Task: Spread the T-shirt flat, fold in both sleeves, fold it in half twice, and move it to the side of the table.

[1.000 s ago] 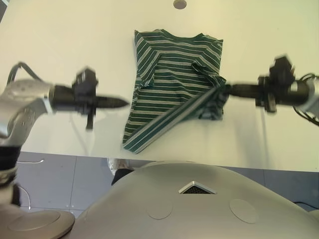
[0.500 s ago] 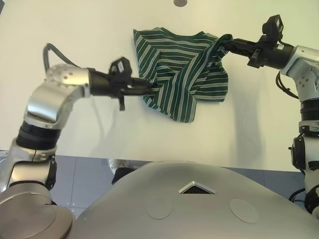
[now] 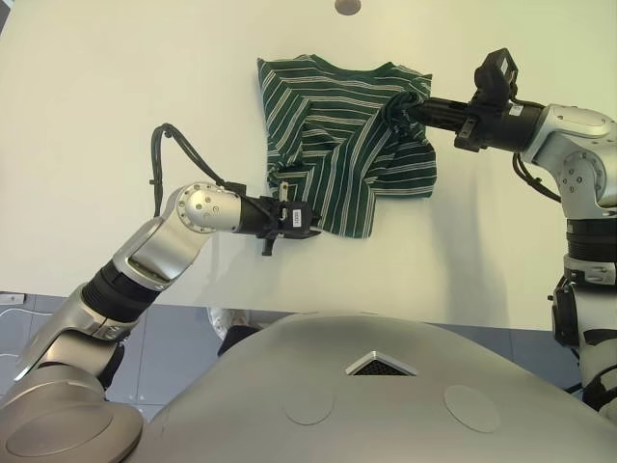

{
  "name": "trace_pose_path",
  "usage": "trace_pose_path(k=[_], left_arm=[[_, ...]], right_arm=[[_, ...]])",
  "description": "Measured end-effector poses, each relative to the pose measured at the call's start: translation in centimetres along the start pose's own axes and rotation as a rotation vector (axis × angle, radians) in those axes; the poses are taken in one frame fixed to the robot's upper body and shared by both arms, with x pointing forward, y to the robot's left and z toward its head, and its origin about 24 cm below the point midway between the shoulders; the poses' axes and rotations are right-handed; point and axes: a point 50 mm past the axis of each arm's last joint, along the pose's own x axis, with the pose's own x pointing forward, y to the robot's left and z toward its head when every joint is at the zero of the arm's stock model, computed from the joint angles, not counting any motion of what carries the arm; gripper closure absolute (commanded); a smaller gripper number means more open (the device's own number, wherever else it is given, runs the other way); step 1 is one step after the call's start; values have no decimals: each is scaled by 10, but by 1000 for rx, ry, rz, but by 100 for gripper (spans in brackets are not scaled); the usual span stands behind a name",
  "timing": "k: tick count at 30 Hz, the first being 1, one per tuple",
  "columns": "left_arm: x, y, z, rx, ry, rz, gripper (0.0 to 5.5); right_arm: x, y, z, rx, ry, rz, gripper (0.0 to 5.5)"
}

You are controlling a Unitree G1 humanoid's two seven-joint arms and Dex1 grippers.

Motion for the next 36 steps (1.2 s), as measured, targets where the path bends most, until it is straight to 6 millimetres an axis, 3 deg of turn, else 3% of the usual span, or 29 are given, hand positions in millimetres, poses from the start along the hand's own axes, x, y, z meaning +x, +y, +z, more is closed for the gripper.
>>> trace_pose_path(k=[6, 12, 15, 17, 20, 23, 27, 30, 33, 36], left_arm=[[7, 1, 1, 42, -5, 11, 537], [15, 11, -3, 22, -28, 115, 546], [0, 15, -4, -304, -185, 108, 546], [-20, 30, 5, -497, -383, 156, 546], [-70, 85, 10, -750, -669, 401, 546], [-71, 120, -4, -1018, -761, 551, 546], [-64, 157, -33, -1335, -714, 770, 546], [-49, 159, -61, -1482, -575, 877, 550], [-40, 156, -74, -1493, -455, 921, 490], [-41, 158, -78, -1389, -372, 1000, 479]], right_arm=[[3, 2, -5, 27, 3, -16, 550], [2, -2, -8, 34, 5, -33, 550], [0, -7, -12, 54, 11, -54, 550], [-2, -13, -13, 75, 3, -73, 550], [-5, -31, 7, 77, -72, -138, 550], [6, -44, 17, 89, -118, -181, 550], [24, -68, 19, 135, -96, -313, 550], [42, -81, 5, 193, -29, -413, 503], [56, -84, -20, 242, 42, -466, 451], [54, -91, -19, 170, 5, -564, 451]])
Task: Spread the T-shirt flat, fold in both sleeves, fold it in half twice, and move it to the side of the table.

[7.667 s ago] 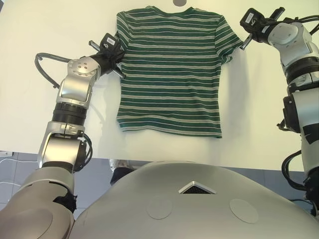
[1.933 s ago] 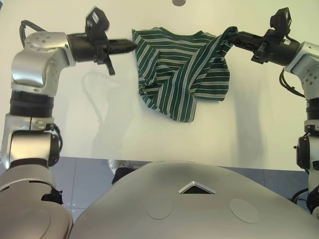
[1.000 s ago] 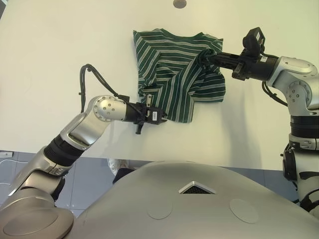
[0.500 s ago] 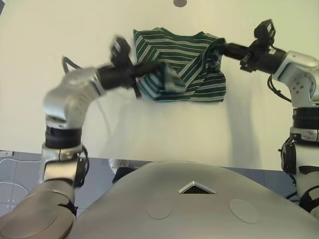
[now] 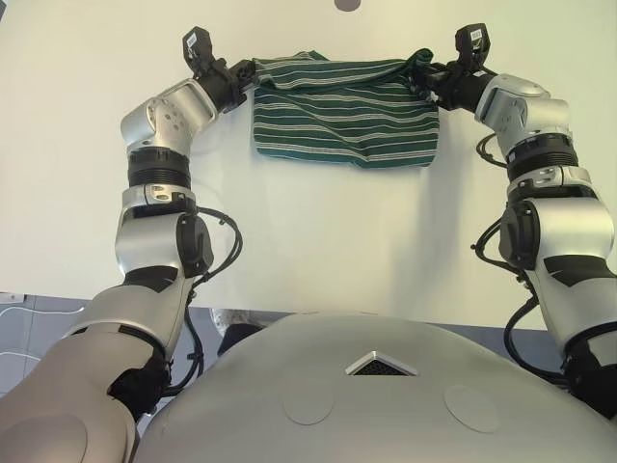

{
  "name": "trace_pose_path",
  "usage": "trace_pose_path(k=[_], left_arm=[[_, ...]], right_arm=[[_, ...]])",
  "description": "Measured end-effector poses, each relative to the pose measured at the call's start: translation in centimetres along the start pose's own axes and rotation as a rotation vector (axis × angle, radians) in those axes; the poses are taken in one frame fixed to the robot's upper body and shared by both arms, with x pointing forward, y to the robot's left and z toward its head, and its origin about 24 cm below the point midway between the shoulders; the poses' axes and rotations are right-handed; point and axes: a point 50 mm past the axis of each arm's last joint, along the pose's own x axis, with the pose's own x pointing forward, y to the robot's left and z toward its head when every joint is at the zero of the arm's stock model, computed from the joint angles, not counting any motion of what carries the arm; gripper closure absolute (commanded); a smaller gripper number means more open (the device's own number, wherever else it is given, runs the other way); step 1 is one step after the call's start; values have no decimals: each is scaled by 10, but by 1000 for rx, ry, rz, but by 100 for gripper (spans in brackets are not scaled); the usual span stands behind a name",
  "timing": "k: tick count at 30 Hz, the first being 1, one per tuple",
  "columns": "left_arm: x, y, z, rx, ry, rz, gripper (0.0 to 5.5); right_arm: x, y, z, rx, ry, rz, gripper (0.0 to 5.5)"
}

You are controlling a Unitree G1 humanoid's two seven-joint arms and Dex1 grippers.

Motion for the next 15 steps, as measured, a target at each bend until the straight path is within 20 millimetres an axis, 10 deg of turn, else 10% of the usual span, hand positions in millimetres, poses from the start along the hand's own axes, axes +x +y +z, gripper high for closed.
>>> trace_pose_path(k=[6, 10, 15], left_arm=[[-38, 9, 3, 575, -99, -106, 498], [-70, -49, -29, 977, 17, -605, 546], [-70, -43, -68, 1364, 306, -661, 546]], right_arm=[[-24, -7, 51, -268, -262, 25, 498], [-35, 40, 11, -505, -86, 464, 548], [-56, 53, -25, -784, 220, 691, 548]])
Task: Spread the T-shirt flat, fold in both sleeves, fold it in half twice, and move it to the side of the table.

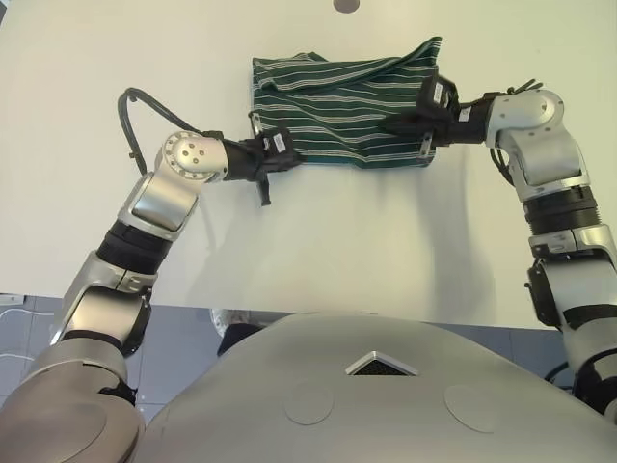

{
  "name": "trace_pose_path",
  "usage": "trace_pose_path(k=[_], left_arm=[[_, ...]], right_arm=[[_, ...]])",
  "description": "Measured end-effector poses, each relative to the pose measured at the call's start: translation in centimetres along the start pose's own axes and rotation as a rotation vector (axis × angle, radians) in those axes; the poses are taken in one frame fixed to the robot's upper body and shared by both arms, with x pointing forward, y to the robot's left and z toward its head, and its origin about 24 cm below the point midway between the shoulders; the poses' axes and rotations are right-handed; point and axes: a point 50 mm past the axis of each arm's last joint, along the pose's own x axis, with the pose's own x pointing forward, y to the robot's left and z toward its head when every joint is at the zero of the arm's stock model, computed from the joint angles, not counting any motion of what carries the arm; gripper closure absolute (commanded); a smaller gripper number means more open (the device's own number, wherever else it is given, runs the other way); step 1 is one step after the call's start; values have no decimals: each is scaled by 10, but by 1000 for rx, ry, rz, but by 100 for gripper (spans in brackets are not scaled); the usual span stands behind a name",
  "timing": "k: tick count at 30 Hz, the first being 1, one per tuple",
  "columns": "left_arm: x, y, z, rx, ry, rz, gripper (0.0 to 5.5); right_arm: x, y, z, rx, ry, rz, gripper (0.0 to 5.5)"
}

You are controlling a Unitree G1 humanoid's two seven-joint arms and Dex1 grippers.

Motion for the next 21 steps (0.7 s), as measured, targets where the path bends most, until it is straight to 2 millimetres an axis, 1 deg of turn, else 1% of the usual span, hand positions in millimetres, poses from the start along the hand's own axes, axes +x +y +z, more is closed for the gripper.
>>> trace_pose_path(k=[1, 2, 4, 6, 7, 8, 9, 10, 11, 12, 13, 14, 15, 16, 17, 19, 20, 21], left_arm=[[-1, 1, -1, 45, 34, 4, 546], [-5, 2, -5, 70, 70, 4, 546], [-16, 4, -14, 84, 122, 6, 546], [-44, 13, -42, 42, 232, 46, 546], [-57, 16, -53, 6, 274, 64, 546], [-61, 14, -57, -24, 266, 70, 546], [-63, 13, -57, -61, 238, 75, 546], [-65, 11, -54, -146, 170, 81, 546], [-60, 6, -46, -226, 85, 65, 546], [-54, 4, -32, -291, -26, 55, 546], [-54, 6, -21, -328, -101, 62, 546], [-53, 9, -7, -342, -180, 64, 546], [-47, 11, 17, -334, -288, 51, 546], [-35, 9, 37, -316, -360, 12, 546], [-18, 0, 50, -320, -377, -38, 546], [7, -8, 50, -365, -314, -71, 546], [20, -10, 47, -372, -252, -69, 546], [26, -11, 45, -382, -220, -72, 546]], right_arm=[[-4, 7, -7, -42, 63, 46, 548], [-11, 14, -8, -88, 106, 106, 548], [-19, 26, -12, -132, 163, 172, 548], [-27, 40, -14, -156, 194, 214, 548], [-29, 47, -13, -139, 188, 231, 548], [-29, 54, -11, -110, 176, 250, 548], [-26, 63, -8, -72, 139, 285, 548], [-18, 70, -2, -5, 62, 293, 548], [-14, 66, 5, 48, -8, 249, 548], [-15, 51, 19, 70, -84, 166, 548], [-19, 39, 30, 87, -139, 103, 548], [-22, 27, 39, 106, -191, 47, 548], [-21, 13, 52, 120, -260, -10, 548], [-15, 2, 61, 128, -299, -48, 548], [-1, -6, 62, 149, -309, -69, 548], [21, -10, 52, 176, -257, -66, 548], [36, -11, 46, 193, -218, -44, 548], [46, -10, 43, 192, -201, -23, 548]])
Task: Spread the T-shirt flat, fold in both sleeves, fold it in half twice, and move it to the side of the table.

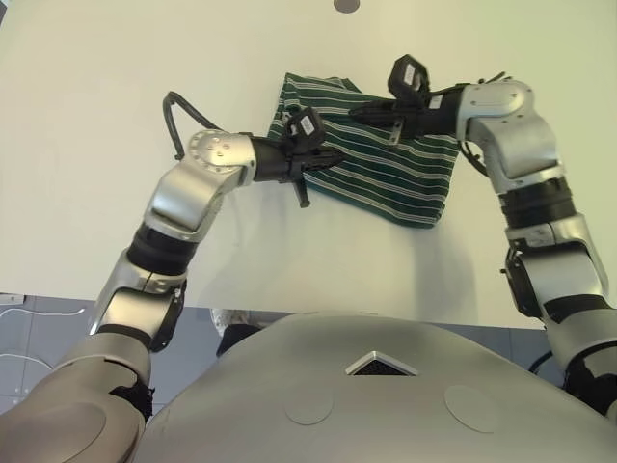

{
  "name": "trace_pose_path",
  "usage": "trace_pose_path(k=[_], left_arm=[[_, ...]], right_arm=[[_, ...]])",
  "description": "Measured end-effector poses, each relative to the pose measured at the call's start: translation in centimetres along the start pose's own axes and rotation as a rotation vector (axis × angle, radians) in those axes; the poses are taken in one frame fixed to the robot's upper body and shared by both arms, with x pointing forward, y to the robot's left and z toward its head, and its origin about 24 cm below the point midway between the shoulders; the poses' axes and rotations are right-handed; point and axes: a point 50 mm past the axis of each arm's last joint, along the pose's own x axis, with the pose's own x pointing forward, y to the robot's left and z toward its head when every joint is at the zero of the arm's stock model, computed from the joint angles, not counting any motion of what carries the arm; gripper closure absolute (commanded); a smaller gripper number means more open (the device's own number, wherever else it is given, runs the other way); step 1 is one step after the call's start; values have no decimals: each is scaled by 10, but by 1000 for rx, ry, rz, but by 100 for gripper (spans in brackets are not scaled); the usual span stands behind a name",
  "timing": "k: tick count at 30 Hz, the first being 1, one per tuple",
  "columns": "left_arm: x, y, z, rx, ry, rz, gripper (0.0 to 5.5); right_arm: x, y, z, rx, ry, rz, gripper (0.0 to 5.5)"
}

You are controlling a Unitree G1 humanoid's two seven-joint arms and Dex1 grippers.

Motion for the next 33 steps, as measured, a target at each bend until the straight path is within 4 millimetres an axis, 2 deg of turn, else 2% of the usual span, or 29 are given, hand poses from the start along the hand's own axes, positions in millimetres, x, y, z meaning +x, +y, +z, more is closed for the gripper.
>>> trace_pose_path(k=[3, 4, 7, 8, 11, 13, 14, 16, 18, 19, 21, 23, 26, 27, 28, 29, 31, 33], left_arm=[[2, 11, -5, 27, 102, 44, 546], [1, 11, -11, 36, 146, 36, 546], [-6, 8, -17, 75, 205, 5, 546], [-8, 8, -20, 74, 212, 1, 546], [-11, 9, -23, 84, 216, 0, 546], [-13, 10, -24, 89, 215, 7, 546], [-15, 11, -25, 94, 213, 12, 546], [-20, 16, -26, 121, 213, 30, 546], [-28, 24, -30, 174, 244, 52, 546], [-38, 32, -34, 201, 284, 73, 546], [-48, 45, -36, 263, 343, 98, 546], [-53, 62, -32, 345, 395, 115, 546], [-64, 90, -29, 415, 426, 208, 546], [-66, 98, -28, 452, 404, 259, 521], [-70, 105, -27, 482, 345, 327, 504], [-73, 106, -20, 541, 273, 375, 484], [-89, 99, -10, 682, 135, 432, 441], [-112, 77, -20, 817, 75, 405, 406]], right_arm=[[23, -3, -10, -16, 52, 3, 548], [28, -6, -15, -18, 66, -28, 548], [40, -24, -10, -46, 75, -185, 548], [36, -34, -11, -51, 94, -273, 548], [-3, -74, 1, -50, 40, -591, 548], [-26, -87, 18, -118, -15, -640, 548], [-34, -88, 22, -164, -21, -598, 548], [-44, -77, 7, -267, 56, -422, 548], [-54, -53, -37, -319, 227, -208, 548], [-61, -42, -54, -336, 267, -144, 548], [-76, -35, -57, -409, 361, -56, 548], [-80, -15, -55, -424, 375, 68, 548], [-64, 28, -46, -351, 248, 220, 548], [-55, 45, -42, -302, 197, 255, 550], [-42, 58, -34, -245, 113, 247, 528], [-42, 54, -25, -235, 69, 179, 514], [-54, 41, -13, -285, 40, 26, 466], [-65, 42, -15, -385, 82, -31, 425]])
